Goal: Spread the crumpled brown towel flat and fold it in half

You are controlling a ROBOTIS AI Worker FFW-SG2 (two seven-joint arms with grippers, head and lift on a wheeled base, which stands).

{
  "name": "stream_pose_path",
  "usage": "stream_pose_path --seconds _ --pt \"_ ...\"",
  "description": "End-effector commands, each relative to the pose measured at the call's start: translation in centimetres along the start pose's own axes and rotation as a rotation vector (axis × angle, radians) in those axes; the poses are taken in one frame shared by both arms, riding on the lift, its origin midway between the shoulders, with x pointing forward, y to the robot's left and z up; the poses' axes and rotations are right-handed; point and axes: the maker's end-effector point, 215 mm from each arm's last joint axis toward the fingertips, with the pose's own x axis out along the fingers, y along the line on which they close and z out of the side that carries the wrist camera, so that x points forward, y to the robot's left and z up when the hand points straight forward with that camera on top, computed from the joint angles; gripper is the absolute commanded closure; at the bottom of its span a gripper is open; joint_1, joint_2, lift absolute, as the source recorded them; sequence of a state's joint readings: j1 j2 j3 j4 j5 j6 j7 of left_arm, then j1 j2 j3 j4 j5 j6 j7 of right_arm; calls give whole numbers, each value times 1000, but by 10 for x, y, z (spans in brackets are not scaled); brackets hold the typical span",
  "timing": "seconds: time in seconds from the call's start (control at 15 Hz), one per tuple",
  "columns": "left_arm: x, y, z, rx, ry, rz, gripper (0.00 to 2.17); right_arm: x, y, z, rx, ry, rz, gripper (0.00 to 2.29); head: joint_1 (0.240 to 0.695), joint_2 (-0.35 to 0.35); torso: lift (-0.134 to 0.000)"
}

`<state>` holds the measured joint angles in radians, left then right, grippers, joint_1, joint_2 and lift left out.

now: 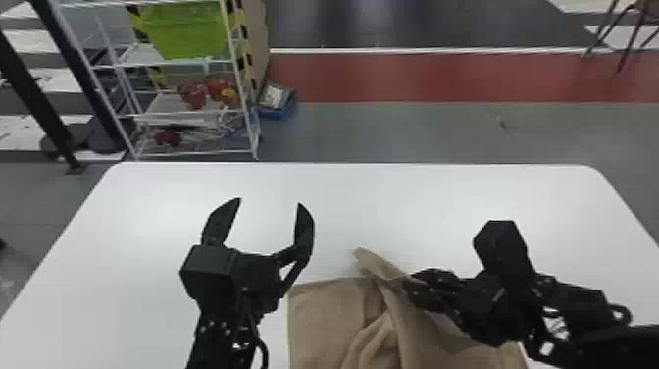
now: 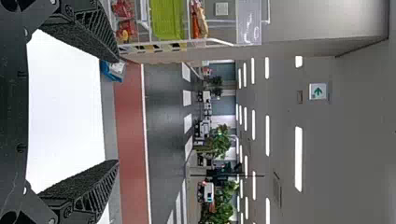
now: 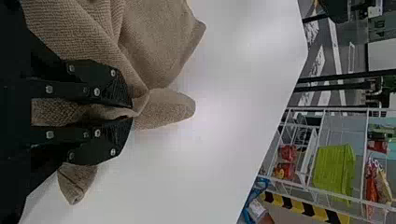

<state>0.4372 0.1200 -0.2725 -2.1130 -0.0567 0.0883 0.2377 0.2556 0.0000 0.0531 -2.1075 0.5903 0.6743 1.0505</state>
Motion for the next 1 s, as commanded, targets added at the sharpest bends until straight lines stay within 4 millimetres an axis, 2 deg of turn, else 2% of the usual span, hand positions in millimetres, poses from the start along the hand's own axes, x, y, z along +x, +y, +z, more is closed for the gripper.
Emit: stream_pose_path --seconds 0.0,0.13,0.2,0.27,0.47,0.53,0.67,0.73,0.87,0.93 --pt "1 0 0 2 -2 1 137 -14 6 18 -7 -47 -6 1717 695 35 -122" --pt "1 0 0 4 -2 1 137 -34 9 25 23 -57 -35 1717 695 37 -122" --pt "1 0 -1 4 0 0 137 -43 -4 21 46 -50 -74 1717 695 38 -122" --pt "0 0 -3 4 7 -2 137 -53 -25 10 84 -33 -126 1717 695 32 -122" --pt "-1 -3 -8 4 22 -7 137 -92 -107 -6 253 -41 -268 1717 695 -28 -122" --pt "-2 -5 -8 7 23 -10 137 -101 -131 -23 310 -25 -313 1717 695 -54 -122" --pt "-3 -4 -7 8 21 -10 137 -119 -165 -58 401 -5 -376 1706 695 -142 -122" --pt "-3 -5 -8 7 23 -11 137 -118 -168 -73 437 1 -373 1484 695 -171 -122" --pt "-2 -5 -9 7 27 -12 137 -108 -158 -100 455 48 -354 279 695 -216 -122" --pt "-3 -11 -9 5 29 -22 137 -107 -151 -111 463 73 -350 147 695 -230 -122"
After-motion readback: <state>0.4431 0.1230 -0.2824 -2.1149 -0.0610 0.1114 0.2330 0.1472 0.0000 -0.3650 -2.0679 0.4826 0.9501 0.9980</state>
